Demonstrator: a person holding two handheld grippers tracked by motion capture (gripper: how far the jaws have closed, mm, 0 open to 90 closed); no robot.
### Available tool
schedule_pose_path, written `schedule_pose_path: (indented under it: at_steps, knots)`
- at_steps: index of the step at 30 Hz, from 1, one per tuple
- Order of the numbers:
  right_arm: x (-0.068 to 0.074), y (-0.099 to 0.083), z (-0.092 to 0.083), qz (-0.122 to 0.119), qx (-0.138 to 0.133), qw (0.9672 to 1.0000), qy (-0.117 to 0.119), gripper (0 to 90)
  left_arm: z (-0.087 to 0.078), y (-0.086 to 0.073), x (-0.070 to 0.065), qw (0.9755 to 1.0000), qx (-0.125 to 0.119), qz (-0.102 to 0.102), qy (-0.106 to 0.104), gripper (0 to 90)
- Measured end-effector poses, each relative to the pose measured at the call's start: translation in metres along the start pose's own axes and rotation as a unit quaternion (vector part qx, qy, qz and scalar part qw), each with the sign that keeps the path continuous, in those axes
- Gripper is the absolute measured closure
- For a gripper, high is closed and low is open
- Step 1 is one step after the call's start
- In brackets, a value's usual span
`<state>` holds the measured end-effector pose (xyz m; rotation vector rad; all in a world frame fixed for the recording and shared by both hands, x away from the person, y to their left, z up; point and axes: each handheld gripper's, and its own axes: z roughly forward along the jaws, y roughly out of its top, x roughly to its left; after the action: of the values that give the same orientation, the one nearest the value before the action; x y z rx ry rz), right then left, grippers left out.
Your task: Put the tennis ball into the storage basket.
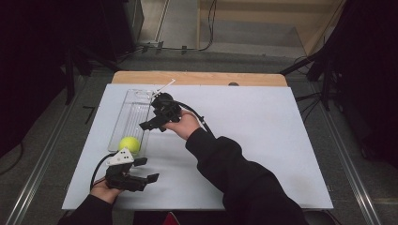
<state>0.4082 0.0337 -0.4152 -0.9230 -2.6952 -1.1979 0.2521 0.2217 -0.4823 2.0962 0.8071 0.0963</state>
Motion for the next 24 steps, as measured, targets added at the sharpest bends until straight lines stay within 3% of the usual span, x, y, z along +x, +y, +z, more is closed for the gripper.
schedule_pose_path:
  at_steps: [24]
  knots:
    - [-0.009, -0.049, -0.034, 0.017, -0.01, 0.9998, 0.007, 17.8, 0.002, 0.0, 0.001, 1.0, 0.003, -0.002, 0.005, 20.8]
